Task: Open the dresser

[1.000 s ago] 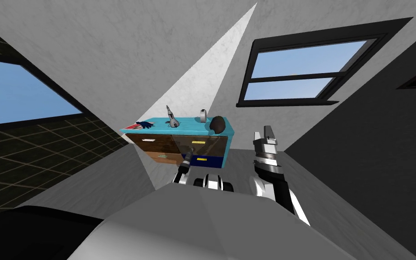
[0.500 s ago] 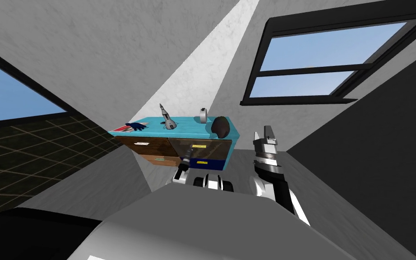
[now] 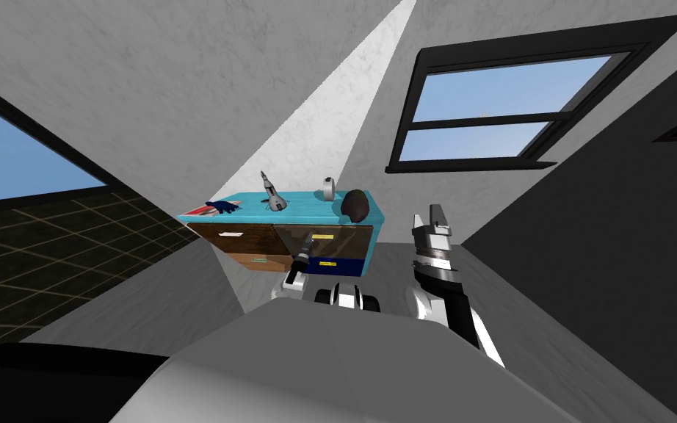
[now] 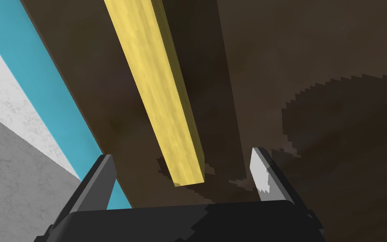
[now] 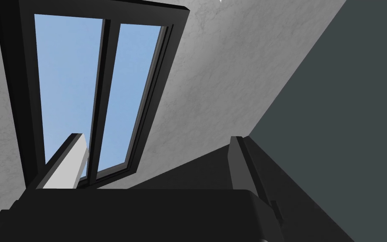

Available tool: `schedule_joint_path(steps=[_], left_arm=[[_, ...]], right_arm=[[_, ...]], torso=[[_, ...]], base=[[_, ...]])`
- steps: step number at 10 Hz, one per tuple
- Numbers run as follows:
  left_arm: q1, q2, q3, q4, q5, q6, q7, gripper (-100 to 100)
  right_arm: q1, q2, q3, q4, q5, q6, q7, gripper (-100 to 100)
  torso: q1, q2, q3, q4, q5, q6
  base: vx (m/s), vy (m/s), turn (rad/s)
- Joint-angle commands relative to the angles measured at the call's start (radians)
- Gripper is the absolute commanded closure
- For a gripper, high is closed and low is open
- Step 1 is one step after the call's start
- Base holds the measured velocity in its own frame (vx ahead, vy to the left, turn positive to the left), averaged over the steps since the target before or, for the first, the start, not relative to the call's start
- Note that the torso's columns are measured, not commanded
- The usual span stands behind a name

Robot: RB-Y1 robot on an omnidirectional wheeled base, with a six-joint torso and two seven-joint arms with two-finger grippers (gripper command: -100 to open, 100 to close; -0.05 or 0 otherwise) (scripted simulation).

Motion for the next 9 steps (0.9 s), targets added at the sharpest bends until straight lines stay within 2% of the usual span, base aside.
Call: schedule_joint_path(steps=[1,3,4,5,6,7,8,9], left_arm=[[0.063,-0.009,-0.023,-0.054,-0.009,-0.008,-0.005,100],[0.116,-0.018,-0.043,-0.095,-0.017,-0.020,-0.011,100],[0.103,-0.012,-0.037,-0.087,-0.013,-0.012,-0.006,100],[0.108,-0.016,-0.040,-0.090,-0.013,-0.021,-0.009,-100],[0.107,-0.014,-0.039,-0.089,-0.014,-0.017,-0.008,-100],[0.076,-0.033,-0.037,-0.089,-0.017,0.013,-0.021,-100],[0.072,-0.035,-0.037,-0.089,-0.017,0.016,-0.022,-100],[0.081,-0.032,-0.038,-0.079,-0.017,-0.004,-0.020,-100]], right_arm=[[0.000,0.000,0.000,0.000,0.000,0.000,0.000,0],[0.000,0.000,0.000,0.000,0.000,0.000,0.000,0],[0.000,0.000,0.000,0.000,0.000,0.000,0.000,0],[0.000,0.000,0.000,0.000,0.000,0.000,0.000,0],[0.000,0.000,0.000,0.000,0.000,0.000,0.000,0],[0.000,0.000,0.000,0.000,0.000,0.000,0.000,0],[0.000,0.000,0.000,0.000,0.000,0.000,0.000,0],[0.000,0.000,0.000,0.000,0.000,0.000,0.000,0]], torso=[[0.000,0.000,0.000,0.000,0.000,0.000],[-0.002,0.002,0.001,0.002,-0.001,0.001],[-0.002,0.003,0.002,0.001,-0.001,0.000],[-0.002,0.004,0.002,0.001,-0.001,0.001],[-0.006,0.004,0.002,0.001,-0.001,0.001],[-0.002,0.003,0.002,0.001,-0.001,0.000],[0.002,0.000,0.000,0.000,0.001,0.000],[0.003,0.000,0.000,0.000,0.001,0.000]], base=[[0.031,0.022,0.063],[0.044,0.022,0.053],[0.016,0.007,0.011],[-0.001,-0.072,0.000],[-0.002,-0.049,0.006],[0.037,0.013,0.010],[0.052,0.029,0.003],[0.022,0.013,-0.002]])
